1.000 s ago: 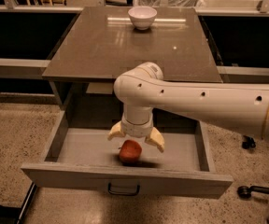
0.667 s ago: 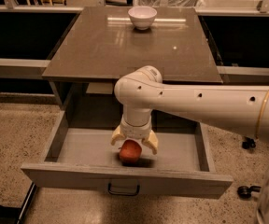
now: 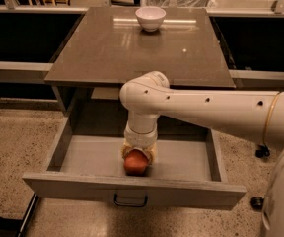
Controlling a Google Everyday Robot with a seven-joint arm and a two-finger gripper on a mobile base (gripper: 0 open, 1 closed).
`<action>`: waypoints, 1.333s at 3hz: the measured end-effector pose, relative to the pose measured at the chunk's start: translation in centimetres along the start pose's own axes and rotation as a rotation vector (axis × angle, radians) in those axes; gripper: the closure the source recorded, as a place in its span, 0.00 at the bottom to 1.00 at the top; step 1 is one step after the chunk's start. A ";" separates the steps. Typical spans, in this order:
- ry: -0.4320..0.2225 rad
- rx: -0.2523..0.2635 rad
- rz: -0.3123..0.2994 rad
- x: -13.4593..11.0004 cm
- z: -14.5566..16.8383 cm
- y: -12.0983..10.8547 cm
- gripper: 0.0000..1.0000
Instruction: Pick apple from top drawer and place on counter
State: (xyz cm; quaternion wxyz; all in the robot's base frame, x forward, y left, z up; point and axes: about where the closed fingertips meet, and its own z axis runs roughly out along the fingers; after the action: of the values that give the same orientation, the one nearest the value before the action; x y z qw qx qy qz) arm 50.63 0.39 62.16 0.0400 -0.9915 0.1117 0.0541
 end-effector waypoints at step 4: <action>0.107 0.096 0.141 3.9 -12.1 -3.7 1.00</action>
Offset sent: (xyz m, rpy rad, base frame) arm 0.0098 0.0077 0.0451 0.2447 0.0096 -0.1001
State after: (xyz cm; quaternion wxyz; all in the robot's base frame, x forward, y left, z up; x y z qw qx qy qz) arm 56.42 2.06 73.91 0.0777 -0.9795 0.1859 -0.0017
